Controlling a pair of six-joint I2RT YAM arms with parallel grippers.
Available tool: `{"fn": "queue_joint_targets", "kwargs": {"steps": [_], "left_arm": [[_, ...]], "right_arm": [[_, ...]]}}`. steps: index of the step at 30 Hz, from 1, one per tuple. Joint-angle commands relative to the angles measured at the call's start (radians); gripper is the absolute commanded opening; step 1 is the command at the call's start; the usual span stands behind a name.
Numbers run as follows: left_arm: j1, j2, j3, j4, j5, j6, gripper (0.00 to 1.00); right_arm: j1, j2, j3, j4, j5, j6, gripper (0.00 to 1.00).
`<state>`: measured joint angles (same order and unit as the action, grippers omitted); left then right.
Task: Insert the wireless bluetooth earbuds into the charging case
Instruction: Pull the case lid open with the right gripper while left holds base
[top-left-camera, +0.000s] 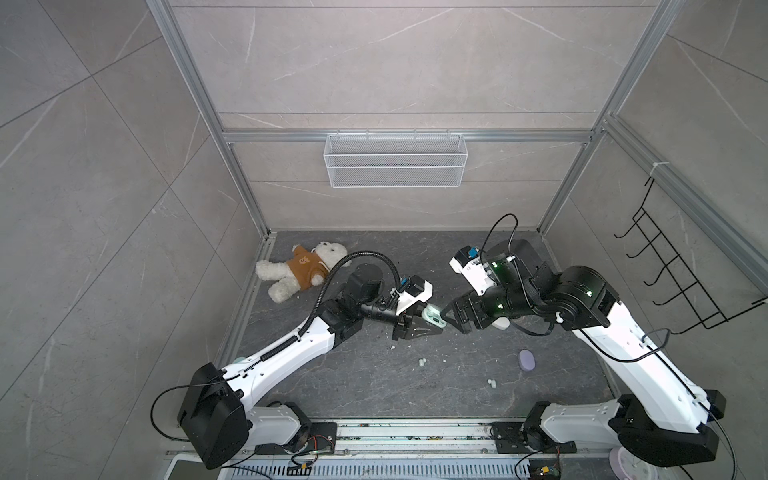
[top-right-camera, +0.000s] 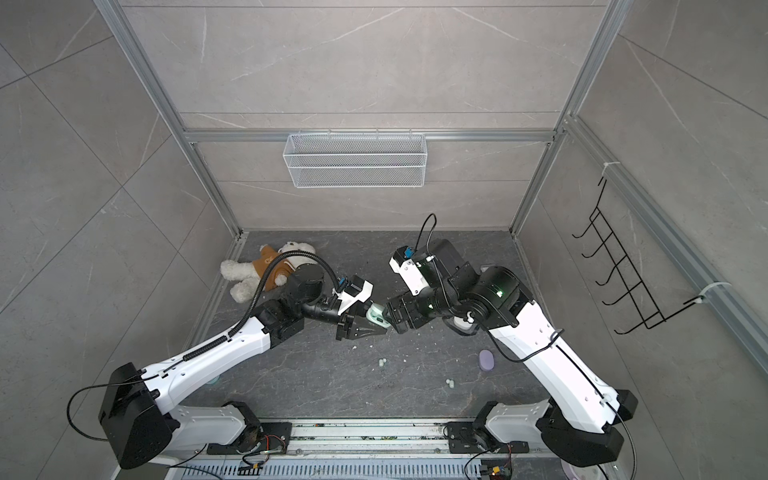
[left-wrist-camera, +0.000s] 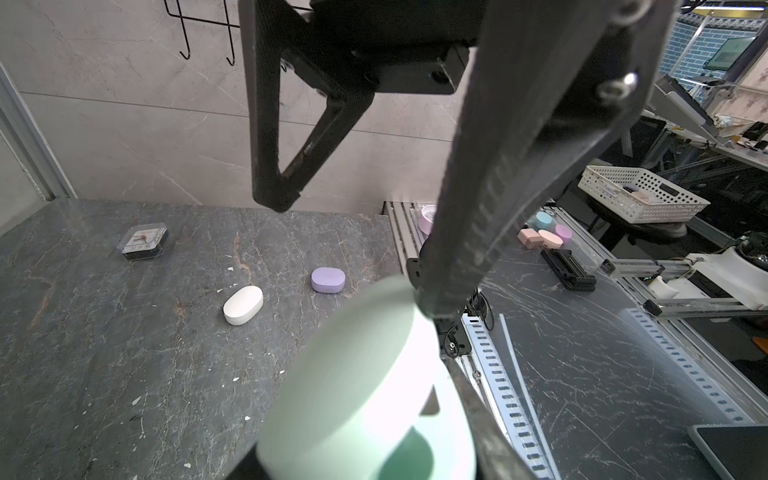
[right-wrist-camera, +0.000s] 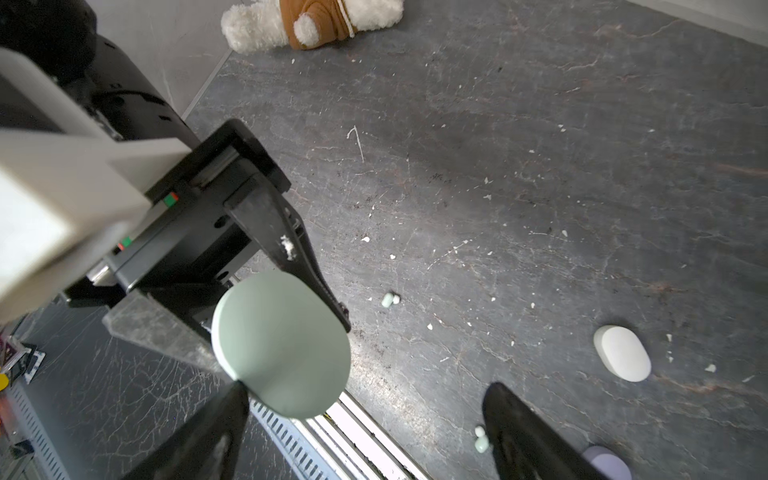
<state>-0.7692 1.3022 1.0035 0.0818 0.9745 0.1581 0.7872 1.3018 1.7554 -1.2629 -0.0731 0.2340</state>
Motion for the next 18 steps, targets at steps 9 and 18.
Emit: {"fn": "queue_joint_targets", "kwargs": {"steps": [9, 18], "left_arm": [[-0.010, -0.038, 0.005, 0.016, 0.075, -0.009, 0.25], [-0.010, -0.041, 0.009, 0.001, 0.063, -0.003, 0.25]], "right_arm": [[-0.008, -0.007, 0.032, 0.026, -0.024, 0.024, 0.90], [-0.006, -0.070, -0.023, 0.084, -0.180, 0.011, 0.90]]}}
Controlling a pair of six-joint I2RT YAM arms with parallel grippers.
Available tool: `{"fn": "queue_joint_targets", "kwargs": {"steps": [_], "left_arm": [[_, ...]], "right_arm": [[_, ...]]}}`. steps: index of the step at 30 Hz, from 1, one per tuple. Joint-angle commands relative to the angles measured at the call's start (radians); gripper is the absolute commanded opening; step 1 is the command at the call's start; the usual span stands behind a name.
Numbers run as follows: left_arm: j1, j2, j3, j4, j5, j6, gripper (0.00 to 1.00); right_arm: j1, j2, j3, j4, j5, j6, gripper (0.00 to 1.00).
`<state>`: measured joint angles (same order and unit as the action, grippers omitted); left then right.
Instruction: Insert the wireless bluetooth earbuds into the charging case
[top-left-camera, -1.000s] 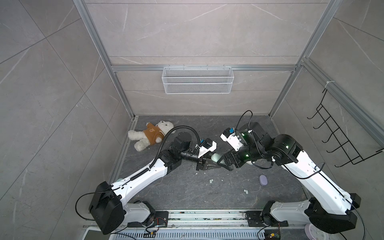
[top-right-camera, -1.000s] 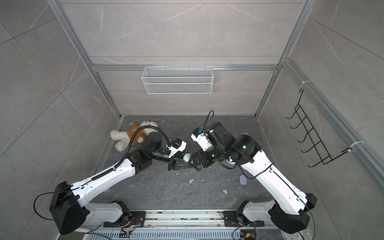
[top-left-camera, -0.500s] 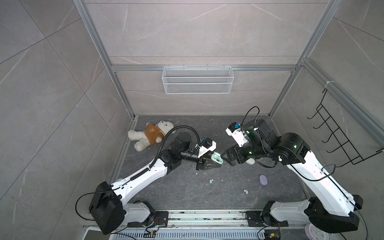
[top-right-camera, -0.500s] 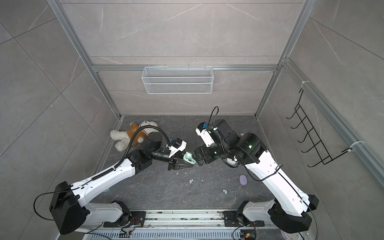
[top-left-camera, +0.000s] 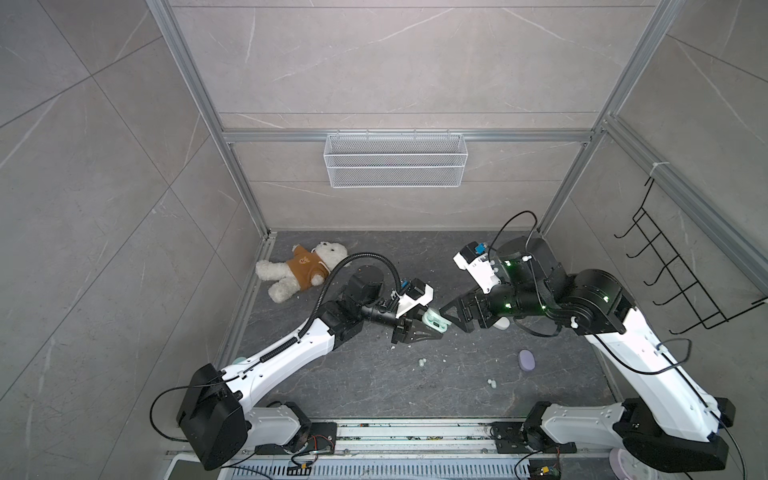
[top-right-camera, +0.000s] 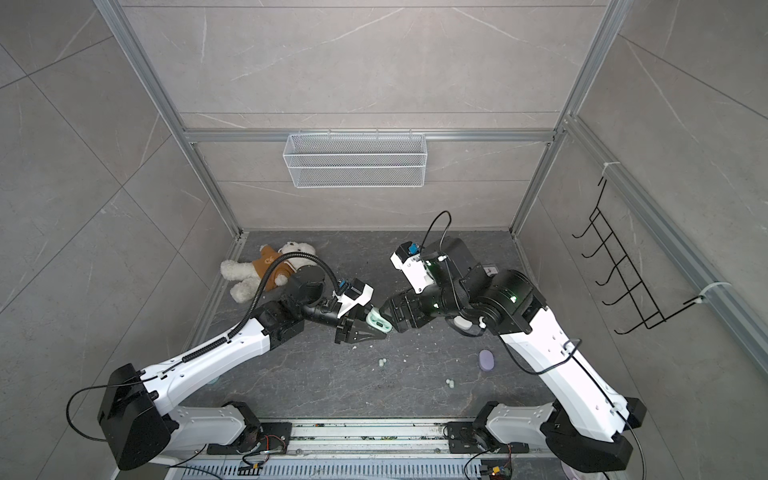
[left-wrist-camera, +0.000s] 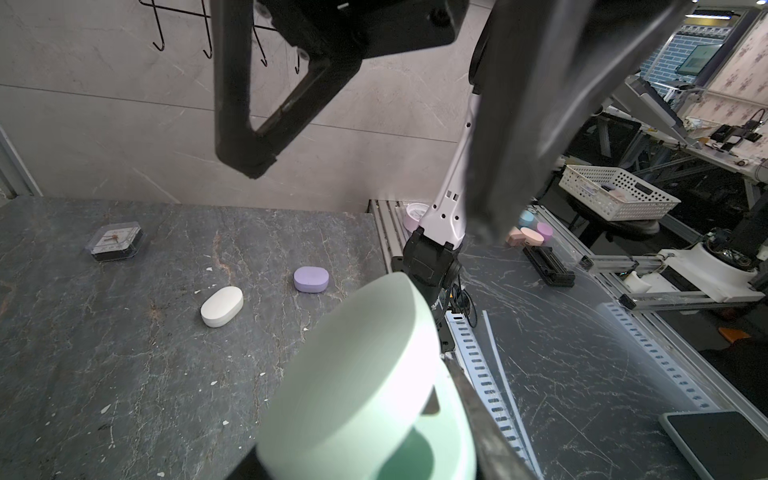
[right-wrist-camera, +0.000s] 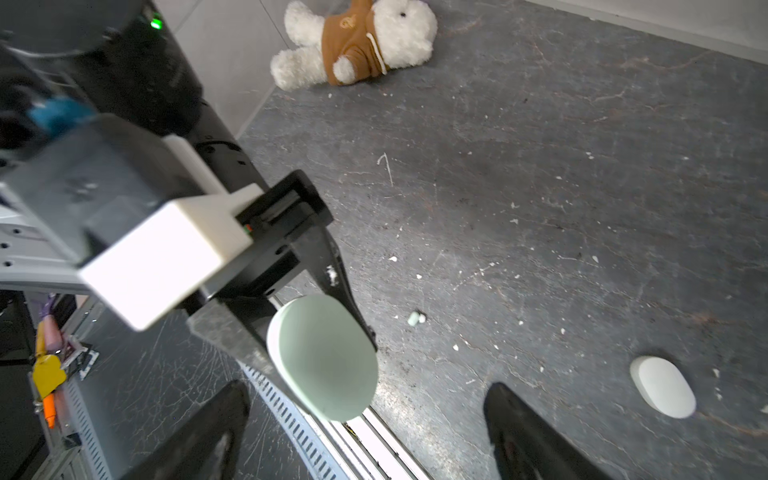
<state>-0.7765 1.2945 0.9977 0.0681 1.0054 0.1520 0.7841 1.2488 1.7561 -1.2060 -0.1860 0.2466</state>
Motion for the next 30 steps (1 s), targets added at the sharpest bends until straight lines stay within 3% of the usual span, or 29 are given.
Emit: {"fn": "queue_joint_targets", "kwargs": {"steps": [1, 17, 21, 30], "left_arm": [[-0.003, -0.034, 0.015, 0.016, 0.030, 0.003, 0.24], [-0.003, -0.041, 0.019, 0.012, 0.027, -0.002, 0.24], [-0.003, -0.047, 0.013, 0.021, 0.028, -0.003, 0.25], [-0.004, -0.061, -0.044, 0.157, 0.029, -0.068, 0.24]], "right_arm": [[-0.003, -0.014, -0.031, 0.027, -0.071, -0.003, 0.90], [0.021, 0.032, -0.077, 0.000, 0.009, -0.025, 0.89], [0.017, 0.035, -0.058, -0.014, 0.090, -0.008, 0.90], [-0.050, 0.076, 0.018, -0.040, 0.095, 0.010, 0.90]]}}
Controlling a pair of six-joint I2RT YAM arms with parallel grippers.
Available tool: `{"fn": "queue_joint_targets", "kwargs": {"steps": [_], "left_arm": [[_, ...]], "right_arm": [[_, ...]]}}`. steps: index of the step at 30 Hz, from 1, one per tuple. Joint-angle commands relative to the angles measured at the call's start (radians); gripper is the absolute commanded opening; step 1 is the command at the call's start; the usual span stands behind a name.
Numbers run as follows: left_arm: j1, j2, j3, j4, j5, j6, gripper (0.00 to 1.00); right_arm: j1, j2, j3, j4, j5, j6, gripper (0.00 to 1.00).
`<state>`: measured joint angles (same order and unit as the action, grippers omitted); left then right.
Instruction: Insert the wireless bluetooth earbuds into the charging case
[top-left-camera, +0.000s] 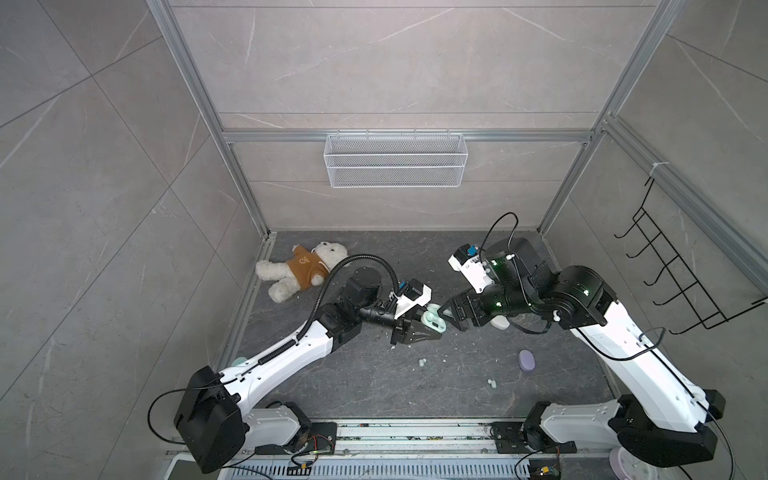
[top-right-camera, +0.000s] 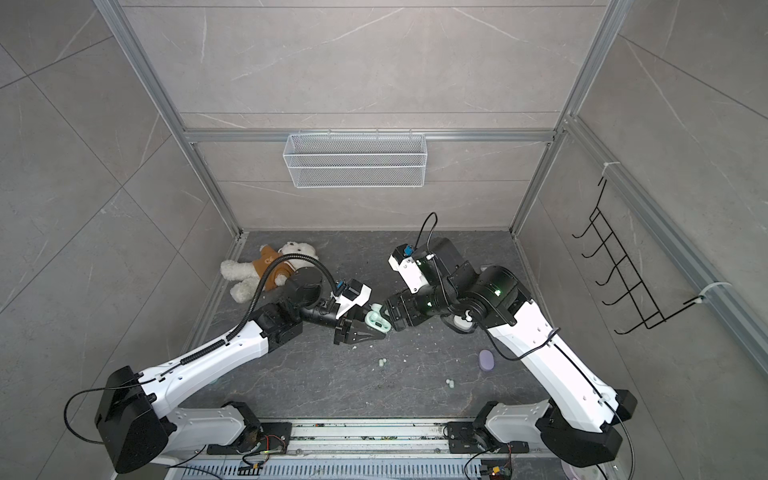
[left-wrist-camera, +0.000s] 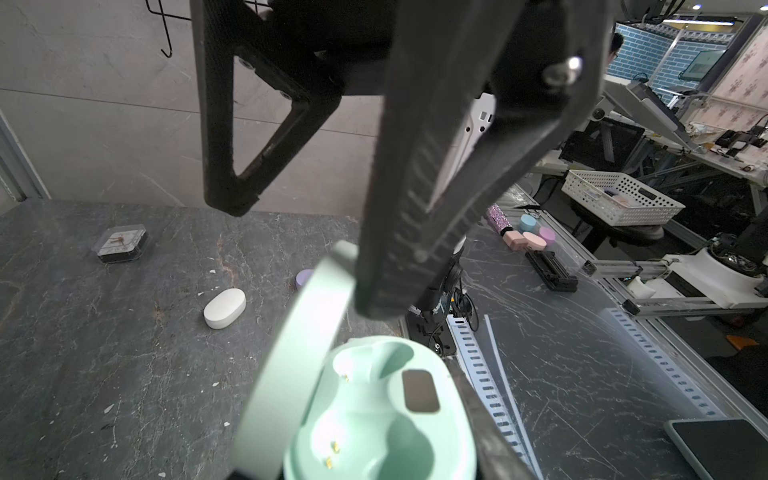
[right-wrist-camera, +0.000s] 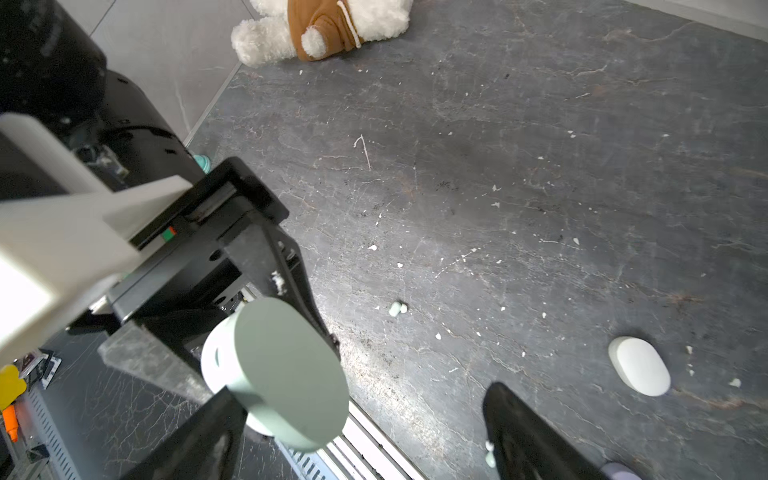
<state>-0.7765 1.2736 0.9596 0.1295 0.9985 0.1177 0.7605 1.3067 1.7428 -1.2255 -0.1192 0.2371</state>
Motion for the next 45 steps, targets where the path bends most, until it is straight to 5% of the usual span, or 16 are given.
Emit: {"fn": "queue_joint_targets", "kwargs": {"steps": [1, 29, 45], "left_arm": [[-0.004, -0.040, -0.008, 0.102, 0.033, -0.036, 0.24], [-0.004, -0.024, -0.050, 0.214, -0.099, -0.116, 0.22], [-0.004, -0.054, -0.088, 0.246, -0.174, -0.118, 0.22]], "right_arm": [[-0.034, 0.020, 0.035, -0.022, 0.022, 0.020, 0.90], [-0.110, 0.044, 0.062, -0.030, -0.186, 0.039, 0.91], [-0.180, -0.095, -0.061, -0.107, -0.170, 0.233, 0.93]]}}
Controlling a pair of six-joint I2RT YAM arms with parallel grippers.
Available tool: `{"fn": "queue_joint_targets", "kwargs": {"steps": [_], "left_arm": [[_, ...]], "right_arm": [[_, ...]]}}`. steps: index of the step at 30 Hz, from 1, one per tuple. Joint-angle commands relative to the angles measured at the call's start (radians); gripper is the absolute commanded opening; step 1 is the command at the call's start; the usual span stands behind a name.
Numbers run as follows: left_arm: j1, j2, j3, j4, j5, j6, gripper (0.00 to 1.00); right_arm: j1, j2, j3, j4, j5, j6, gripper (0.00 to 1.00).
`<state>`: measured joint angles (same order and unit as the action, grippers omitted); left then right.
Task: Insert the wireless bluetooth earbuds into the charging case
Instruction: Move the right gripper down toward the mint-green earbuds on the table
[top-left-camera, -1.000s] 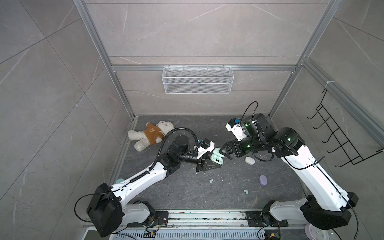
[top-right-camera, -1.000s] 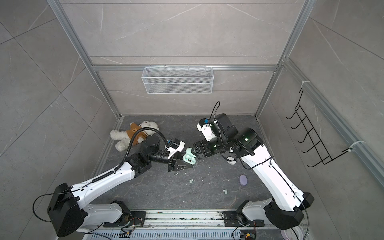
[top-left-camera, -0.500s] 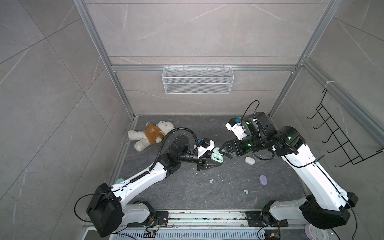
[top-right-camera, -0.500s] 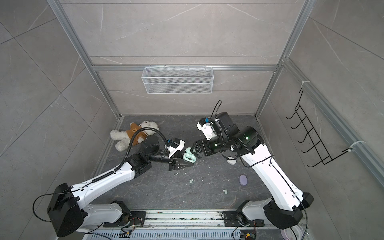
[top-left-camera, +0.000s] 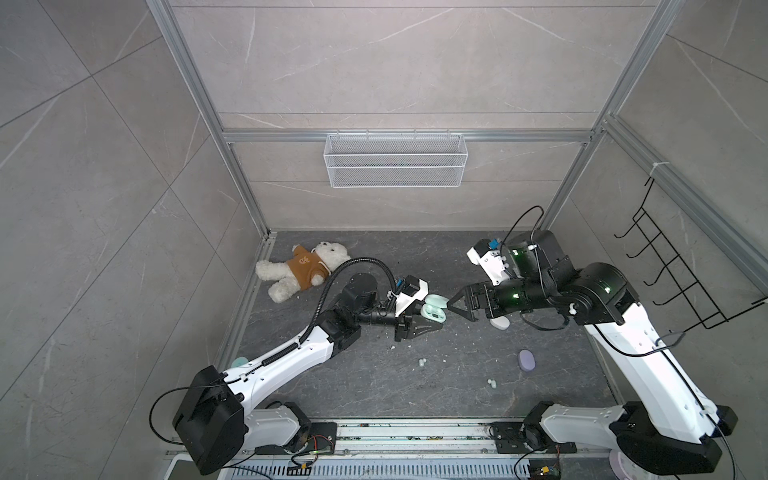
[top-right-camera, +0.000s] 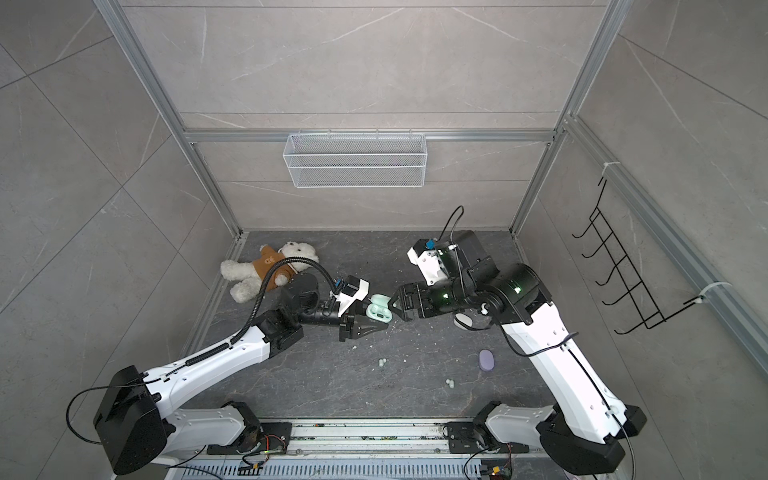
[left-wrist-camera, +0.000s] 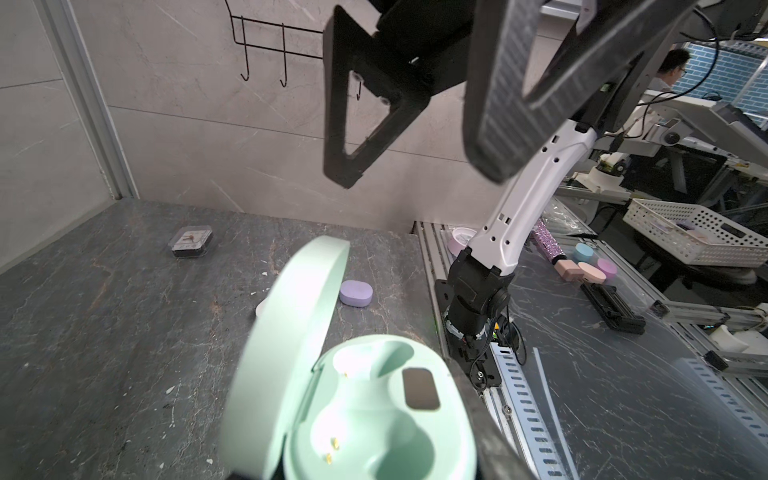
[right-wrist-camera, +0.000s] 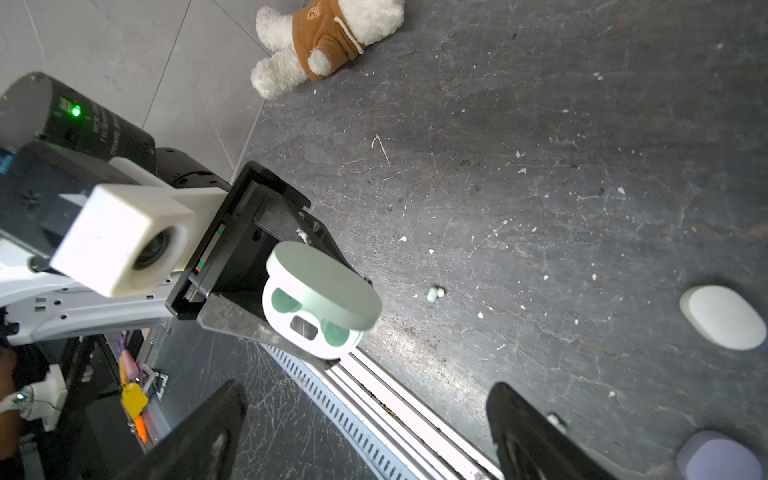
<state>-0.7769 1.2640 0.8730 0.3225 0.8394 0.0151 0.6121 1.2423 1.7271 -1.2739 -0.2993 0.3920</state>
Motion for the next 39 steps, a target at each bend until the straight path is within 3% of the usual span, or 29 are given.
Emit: {"fn": "queue_joint_targets", "kwargs": {"steps": [1, 9, 15, 18, 27, 39], "left_arm": [[-0.004, -0.047, -0.006, 0.053, -0.018, -0.016, 0.22], [-0.004, -0.073, -0.030, 0.064, -0.036, -0.024, 0.22], [-0.004, -0.087, -0.029, 0.042, -0.033, -0.011, 0.22], [-0.004, -0.089, -0.027, 0.035, -0.030, -0.009, 0.22], [-0.004, -0.089, -0.022, 0.030, -0.027, -0.006, 0.23], [-0.004, -0.098, -0.019, 0.011, -0.040, 0.002, 0.23]], "right_arm": [[-0.051, -0.046, -0.078, -0.065, 0.010, 0.110, 0.93], [-0.146, -0.185, -0.442, 0.000, 0.016, 0.312, 0.93], [-0.164, -0.293, -0.859, 0.208, 0.013, 0.511, 0.93], [-0.171, -0.302, -0.992, 0.277, 0.038, 0.543, 0.93], [-0.196, -0.199, -1.123, 0.410, 0.165, 0.475, 0.91], [-0.212, -0.062, -1.166, 0.560, 0.144, 0.388, 0.90]]}}
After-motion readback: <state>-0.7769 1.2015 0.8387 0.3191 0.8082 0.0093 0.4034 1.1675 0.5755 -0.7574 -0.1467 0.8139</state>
